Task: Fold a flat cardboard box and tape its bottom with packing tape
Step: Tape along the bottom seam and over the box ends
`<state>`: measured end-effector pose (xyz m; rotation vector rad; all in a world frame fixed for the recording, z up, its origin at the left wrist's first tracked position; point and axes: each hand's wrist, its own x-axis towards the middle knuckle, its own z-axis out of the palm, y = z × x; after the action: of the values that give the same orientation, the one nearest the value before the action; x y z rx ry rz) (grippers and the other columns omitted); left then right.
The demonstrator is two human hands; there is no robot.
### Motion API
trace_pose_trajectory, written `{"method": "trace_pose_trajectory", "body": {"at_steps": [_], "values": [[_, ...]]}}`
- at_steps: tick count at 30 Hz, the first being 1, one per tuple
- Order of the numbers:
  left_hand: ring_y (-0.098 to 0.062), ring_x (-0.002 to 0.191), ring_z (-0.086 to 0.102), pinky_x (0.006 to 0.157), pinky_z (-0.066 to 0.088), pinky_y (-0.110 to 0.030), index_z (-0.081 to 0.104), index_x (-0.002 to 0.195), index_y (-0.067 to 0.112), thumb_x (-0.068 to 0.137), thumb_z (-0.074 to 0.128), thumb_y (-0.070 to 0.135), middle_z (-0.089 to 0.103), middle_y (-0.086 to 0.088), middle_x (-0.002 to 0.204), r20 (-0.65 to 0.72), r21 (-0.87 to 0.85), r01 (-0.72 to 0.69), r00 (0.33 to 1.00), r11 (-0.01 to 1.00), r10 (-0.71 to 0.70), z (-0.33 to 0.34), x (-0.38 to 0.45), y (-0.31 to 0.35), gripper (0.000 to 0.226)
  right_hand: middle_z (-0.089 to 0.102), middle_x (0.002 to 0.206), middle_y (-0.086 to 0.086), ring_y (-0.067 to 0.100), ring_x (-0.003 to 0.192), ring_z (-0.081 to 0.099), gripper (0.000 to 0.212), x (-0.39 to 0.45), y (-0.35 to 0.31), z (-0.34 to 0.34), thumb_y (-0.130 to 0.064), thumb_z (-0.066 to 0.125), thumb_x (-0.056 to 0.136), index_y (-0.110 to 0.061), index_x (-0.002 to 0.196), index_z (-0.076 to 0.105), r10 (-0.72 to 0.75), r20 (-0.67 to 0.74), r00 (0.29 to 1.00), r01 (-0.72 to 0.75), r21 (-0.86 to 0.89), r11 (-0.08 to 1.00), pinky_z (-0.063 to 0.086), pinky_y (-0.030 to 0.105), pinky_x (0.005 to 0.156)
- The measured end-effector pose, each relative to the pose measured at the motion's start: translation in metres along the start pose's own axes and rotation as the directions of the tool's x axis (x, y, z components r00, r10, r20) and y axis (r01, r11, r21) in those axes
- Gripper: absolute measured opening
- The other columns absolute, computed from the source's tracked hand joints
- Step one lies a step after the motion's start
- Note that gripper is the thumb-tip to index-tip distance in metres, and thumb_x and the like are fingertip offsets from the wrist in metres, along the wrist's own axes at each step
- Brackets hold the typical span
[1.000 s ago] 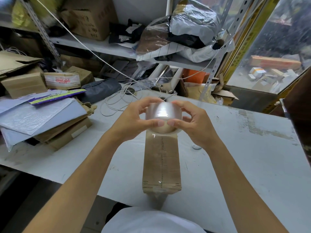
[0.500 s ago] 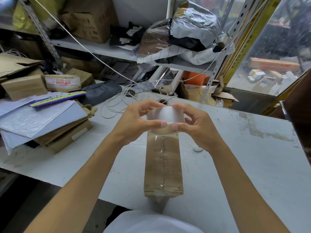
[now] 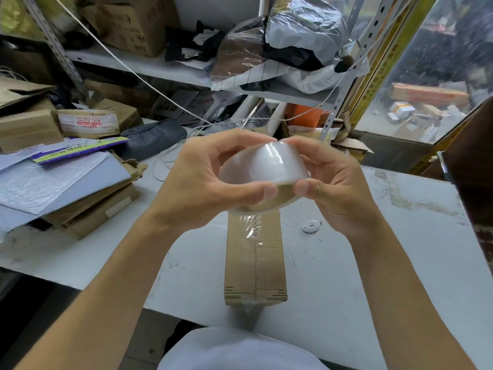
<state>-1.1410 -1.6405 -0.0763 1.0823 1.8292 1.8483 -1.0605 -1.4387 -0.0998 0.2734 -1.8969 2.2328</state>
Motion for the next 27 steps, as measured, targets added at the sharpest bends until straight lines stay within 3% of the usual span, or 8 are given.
{"method": "trace_pose_trajectory", "body": {"at_steps": [7,11,14,16,21,24,26,27], "values": [[-0.024,0.106,0.07,0.085,0.06,-0.04,0.063,0.125,0.008,0.069,0.081,0.01,0.071,-0.011,0.117,0.063,-0.032,-0.002,0.998,0.999,0.004,-0.004,-0.007,0.022,0.06,0.065,0.122,0.008,0.029,0.114,0.059,0.064,-0.001,-0.006,0.006,-0.038,0.078,0.076,-0.005,0.127,0.058,-0.009,0.031,0.999,0.006,0.089,0.996,0.051,0.037,0.089],[-0.029,0.104,0.069,0.085,0.058,-0.051,0.059,0.13,0.007,0.075,0.08,0.01,0.066,-0.011,0.12,0.081,0.018,-0.04,0.996,0.999,0.038,-0.002,-0.007,0.023,0.059,0.065,0.121,0.009,0.029,0.111,0.06,0.065,0.001,-0.006,0.007,-0.038,0.076,0.078,-0.003,0.129,0.055,0.003,0.047,0.999,-0.008,0.089,0.996,0.052,0.034,0.088],[-0.031,0.121,0.058,0.097,0.05,-0.056,0.065,0.116,0.007,0.079,0.077,0.015,0.056,-0.013,0.129,0.042,0.181,-0.18,0.984,0.967,0.175,-0.001,-0.005,0.017,0.04,0.068,0.114,0.008,0.025,0.1,0.064,0.067,0.003,-0.006,0.009,-0.041,0.075,0.079,-0.001,0.128,0.055,0.056,0.055,0.997,-0.061,0.089,0.994,0.054,0.031,0.081],[-0.031,0.114,0.06,0.089,0.052,-0.057,0.068,0.106,0.004,0.079,0.076,0.015,0.06,-0.014,0.121,0.015,0.219,-0.21,0.977,0.953,0.212,0.0,-0.005,0.014,0.031,0.069,0.109,0.006,0.022,0.095,0.065,0.062,0.003,-0.006,0.009,-0.042,0.072,0.081,-0.004,0.128,0.058,0.093,0.056,0.994,-0.097,0.084,0.992,0.055,0.03,0.078],[-0.028,0.081,0.068,0.055,0.059,-0.045,0.066,0.099,0.004,0.078,0.075,0.016,0.069,-0.009,0.097,-0.071,0.119,-0.066,0.995,0.991,0.075,0.002,-0.001,0.011,0.025,0.069,0.108,0.011,0.023,0.094,0.067,0.059,0.006,-0.005,0.008,-0.043,0.068,0.084,-0.005,0.128,0.06,0.176,0.039,0.984,-0.176,-0.004,0.984,0.057,0.037,0.078],[-0.016,0.069,0.066,0.054,0.055,-0.033,0.068,0.093,0.009,0.083,0.07,0.013,0.07,-0.003,0.083,-0.265,0.059,0.059,0.963,0.997,-0.041,0.01,0.007,-0.001,0.011,0.066,0.121,0.003,0.014,0.109,0.064,0.05,0.01,0.004,0.014,-0.04,0.067,0.087,-0.011,0.127,0.059,0.118,-0.197,0.973,-0.175,-0.305,0.936,0.054,0.034,0.089],[-0.014,0.068,0.064,0.055,0.053,-0.029,0.066,0.088,0.011,0.086,0.067,0.012,0.068,-0.002,0.087,-0.407,-0.024,0.123,0.905,0.992,-0.122,0.017,0.013,-0.013,0.003,0.062,0.12,-0.006,0.009,0.115,0.057,0.043,0.009,0.009,0.02,-0.044,0.068,0.085,-0.019,0.12,0.06,-0.196,-0.32,0.927,-0.059,-0.639,0.767,0.05,0.032,0.096],[-0.014,0.069,0.063,0.056,0.052,-0.027,0.065,0.088,0.012,0.086,0.065,0.012,0.067,-0.004,0.09,-0.464,-0.078,0.15,0.869,0.986,-0.169,0.019,0.016,-0.02,0.001,0.061,0.118,-0.006,0.011,0.116,0.055,0.045,0.006,0.011,0.022,-0.048,0.068,0.084,-0.018,0.117,0.061,-0.322,-0.236,0.917,0.031,-0.762,0.647,0.047,0.031,0.097]]}}
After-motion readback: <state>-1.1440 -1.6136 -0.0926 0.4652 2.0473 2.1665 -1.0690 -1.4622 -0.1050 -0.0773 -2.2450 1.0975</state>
